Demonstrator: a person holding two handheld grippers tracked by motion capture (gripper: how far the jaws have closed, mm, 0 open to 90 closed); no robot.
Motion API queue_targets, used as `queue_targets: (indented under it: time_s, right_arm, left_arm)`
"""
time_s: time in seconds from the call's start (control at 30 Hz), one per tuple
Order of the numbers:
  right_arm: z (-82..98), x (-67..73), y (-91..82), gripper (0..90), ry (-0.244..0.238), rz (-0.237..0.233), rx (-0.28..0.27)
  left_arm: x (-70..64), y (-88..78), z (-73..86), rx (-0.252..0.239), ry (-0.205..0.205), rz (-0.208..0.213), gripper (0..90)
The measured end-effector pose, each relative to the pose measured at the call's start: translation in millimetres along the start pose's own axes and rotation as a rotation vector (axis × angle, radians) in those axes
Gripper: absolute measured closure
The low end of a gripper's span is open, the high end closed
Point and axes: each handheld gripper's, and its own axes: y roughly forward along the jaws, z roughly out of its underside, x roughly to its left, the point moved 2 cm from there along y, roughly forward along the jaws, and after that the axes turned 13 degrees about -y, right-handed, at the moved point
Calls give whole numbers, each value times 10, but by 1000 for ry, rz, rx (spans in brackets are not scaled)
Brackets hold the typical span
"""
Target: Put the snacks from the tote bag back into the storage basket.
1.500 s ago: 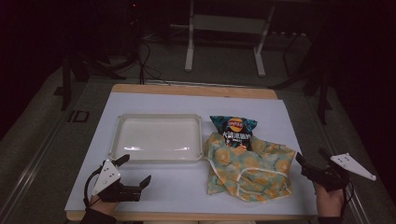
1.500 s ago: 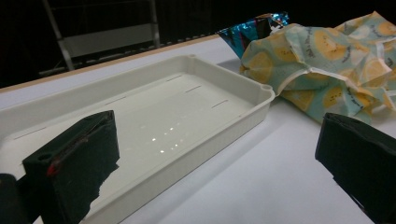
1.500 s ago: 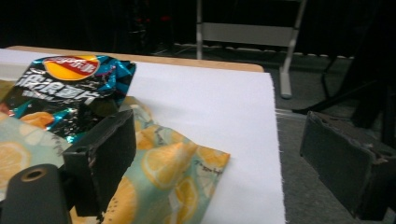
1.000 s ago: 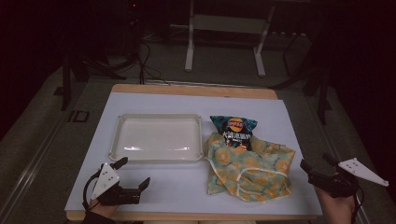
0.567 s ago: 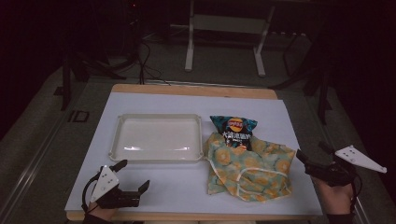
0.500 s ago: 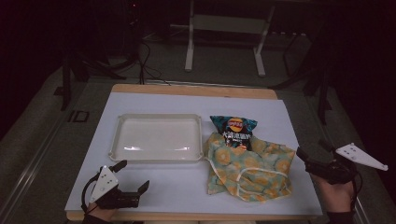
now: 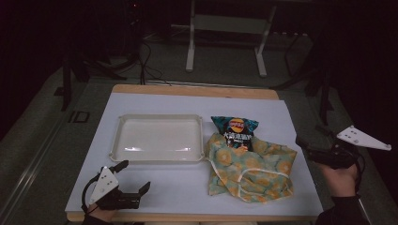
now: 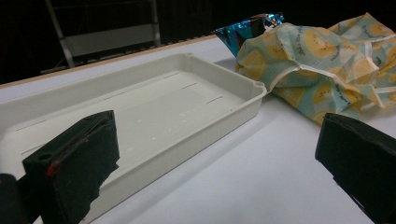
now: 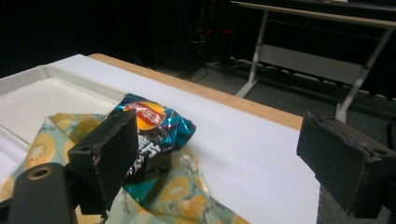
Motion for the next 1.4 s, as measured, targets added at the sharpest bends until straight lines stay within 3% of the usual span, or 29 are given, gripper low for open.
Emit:
queue_targets:
  time_s: [0.1,0.23,0.27,0.83,1.07,1.4]
  right_arm:
    - [-70,-8,91,131,-12,-58,-13]
    - [-97,-6,145,133,-18,-80,-16]
    - [-126,-8,235,133,-15,-99,-4]
    - [-275,108,786,149,-47,-184,86]
    - [-261,172,1038,152,-37,-242,127]
    - [-159,160,1425,193,-51,-306,206]
  left_arm:
    - [1,14,-1,3,2,5,1]
    - [0,18,-2,4,6,6,1]
    - [-4,23,-2,4,9,11,1]
    - [-20,40,2,15,27,25,1]
    - [-22,45,4,17,29,28,1]
    - [-20,59,6,29,36,29,1]
